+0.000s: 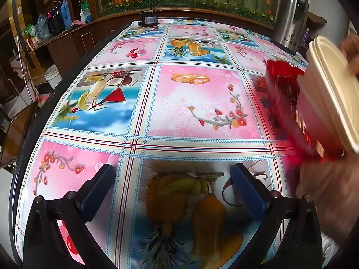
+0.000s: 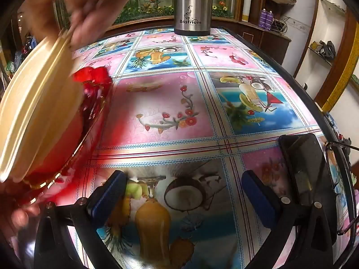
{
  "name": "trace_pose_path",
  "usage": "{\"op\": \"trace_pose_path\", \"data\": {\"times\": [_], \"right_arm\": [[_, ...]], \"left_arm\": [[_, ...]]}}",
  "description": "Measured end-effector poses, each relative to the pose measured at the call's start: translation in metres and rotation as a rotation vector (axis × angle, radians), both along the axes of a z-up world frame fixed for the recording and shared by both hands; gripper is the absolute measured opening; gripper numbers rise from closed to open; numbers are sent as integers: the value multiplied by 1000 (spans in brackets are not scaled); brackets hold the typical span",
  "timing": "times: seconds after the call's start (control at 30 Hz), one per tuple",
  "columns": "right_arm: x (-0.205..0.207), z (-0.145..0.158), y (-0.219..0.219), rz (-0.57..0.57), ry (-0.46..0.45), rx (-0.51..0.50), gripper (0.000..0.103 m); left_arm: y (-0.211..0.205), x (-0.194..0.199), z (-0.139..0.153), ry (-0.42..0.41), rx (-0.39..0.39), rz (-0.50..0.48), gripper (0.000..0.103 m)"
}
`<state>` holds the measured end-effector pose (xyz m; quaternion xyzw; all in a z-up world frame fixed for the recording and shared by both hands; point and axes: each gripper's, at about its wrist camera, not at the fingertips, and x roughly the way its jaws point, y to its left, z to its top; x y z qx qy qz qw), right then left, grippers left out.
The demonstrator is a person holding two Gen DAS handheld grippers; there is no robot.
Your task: Organize plates and bowls
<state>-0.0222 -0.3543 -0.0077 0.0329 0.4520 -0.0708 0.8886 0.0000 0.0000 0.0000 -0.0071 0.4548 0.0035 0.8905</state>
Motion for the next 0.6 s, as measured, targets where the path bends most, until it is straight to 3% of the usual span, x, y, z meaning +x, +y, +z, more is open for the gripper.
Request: {"op": "trace_pose_path", "data": {"times": [0.6], "right_arm": [[-3, 1, 0, 0, 0, 1, 103]], "left_arm": [[0, 0, 0, 0, 1, 0, 103]]}}
